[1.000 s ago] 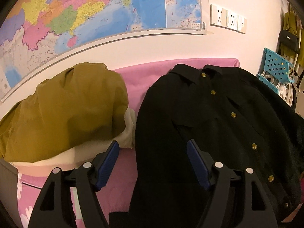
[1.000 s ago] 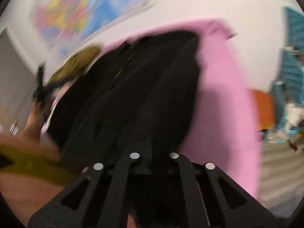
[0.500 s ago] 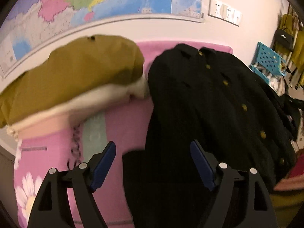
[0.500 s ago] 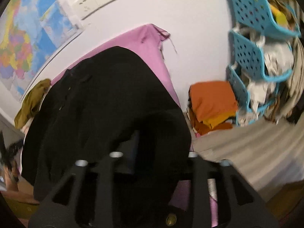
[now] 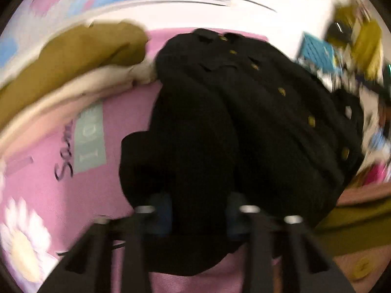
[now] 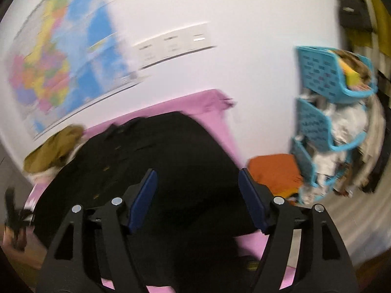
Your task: Fold large clothes
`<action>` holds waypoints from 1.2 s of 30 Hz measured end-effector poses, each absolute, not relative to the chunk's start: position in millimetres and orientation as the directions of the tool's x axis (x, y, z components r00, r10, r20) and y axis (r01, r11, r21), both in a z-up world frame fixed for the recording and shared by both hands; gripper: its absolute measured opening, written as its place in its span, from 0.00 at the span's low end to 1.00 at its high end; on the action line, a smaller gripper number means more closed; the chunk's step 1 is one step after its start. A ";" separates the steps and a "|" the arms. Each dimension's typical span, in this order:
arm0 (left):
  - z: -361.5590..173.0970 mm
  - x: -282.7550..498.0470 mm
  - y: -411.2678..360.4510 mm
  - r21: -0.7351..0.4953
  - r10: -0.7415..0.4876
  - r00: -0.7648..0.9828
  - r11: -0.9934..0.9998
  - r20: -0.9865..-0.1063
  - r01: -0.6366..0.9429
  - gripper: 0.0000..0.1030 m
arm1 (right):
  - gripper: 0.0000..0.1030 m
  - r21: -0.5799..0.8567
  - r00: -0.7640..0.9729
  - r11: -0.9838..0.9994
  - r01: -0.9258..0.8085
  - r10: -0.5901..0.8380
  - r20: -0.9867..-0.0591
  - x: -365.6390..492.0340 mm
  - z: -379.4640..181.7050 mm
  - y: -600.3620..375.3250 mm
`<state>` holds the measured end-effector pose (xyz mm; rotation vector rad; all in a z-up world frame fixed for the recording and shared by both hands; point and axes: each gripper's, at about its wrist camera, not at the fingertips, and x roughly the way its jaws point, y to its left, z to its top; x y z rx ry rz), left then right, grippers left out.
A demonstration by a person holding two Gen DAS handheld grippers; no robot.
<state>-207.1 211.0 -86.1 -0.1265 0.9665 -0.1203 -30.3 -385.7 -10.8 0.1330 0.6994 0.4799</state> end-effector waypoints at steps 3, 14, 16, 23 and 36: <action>-51.7 -211.1 245.1 -0.208 -0.117 0.651 0.976 -0.750 -0.065 0.10 | 0.67 0.290 0.592 0.826 -0.484 0.553 -0.587 -34.9 -14.8 -355.9; -43.1 -169.4 276.3 0.369 0.549 0.436 0.823 -0.713 -0.432 0.43 | 0.66 0.364 0.385 0.753 -0.548 0.613 -0.689 -26.8 -74.2 -303.0; -52.9 -175.7 270.3 0.276 0.461 0.463 0.868 -0.757 -0.413 0.47 | 0.66 0.364 0.373 0.773 -0.520 0.588 -0.718 -25.3 -82.0 -309.5; -30.1 -220.8 236.9 -0.268 -0.127 0.714 0.960 -0.689 -0.087 0.68 | 0.69 0.324 0.382 0.836 -0.443 0.503 -0.775 -35.8 -88.5 -334.9; -91.2 -196.1 192.2 -0.294 -0.236 0.575 0.956 -0.783 -0.007 0.69 | 0.10 0.473 0.391 0.782 -0.405 0.616 -0.684 -60.1 -75.4 -398.8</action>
